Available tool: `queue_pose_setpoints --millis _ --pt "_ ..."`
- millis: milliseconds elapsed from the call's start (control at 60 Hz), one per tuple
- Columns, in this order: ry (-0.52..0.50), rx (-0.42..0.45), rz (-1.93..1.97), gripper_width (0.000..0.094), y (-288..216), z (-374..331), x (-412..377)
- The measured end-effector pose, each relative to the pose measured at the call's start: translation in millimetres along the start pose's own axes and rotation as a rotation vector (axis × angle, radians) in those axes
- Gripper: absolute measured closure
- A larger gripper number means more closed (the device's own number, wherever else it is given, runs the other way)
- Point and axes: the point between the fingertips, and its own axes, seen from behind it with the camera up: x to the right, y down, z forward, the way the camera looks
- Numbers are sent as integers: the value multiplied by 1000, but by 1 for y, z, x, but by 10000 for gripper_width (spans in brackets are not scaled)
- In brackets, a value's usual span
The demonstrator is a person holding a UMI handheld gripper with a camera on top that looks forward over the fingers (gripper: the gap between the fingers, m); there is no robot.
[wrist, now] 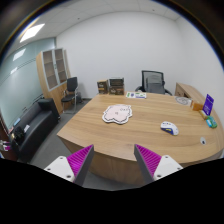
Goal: Arrange mouse
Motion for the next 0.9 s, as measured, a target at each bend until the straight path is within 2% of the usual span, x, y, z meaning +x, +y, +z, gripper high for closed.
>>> queue_pose_setpoints --millis 133,167,333,567,767,900 --pt "142 2 -18 100 2 4 65" --pt "168 0 -18 100 6 15 101" --pt "252 -2 5 95 8 51 212" --pt "223 31 60 103 2 141 317" --pt "117 18 29 104 -1 198 337" --pt "99 6 -9 103 2 215 348"
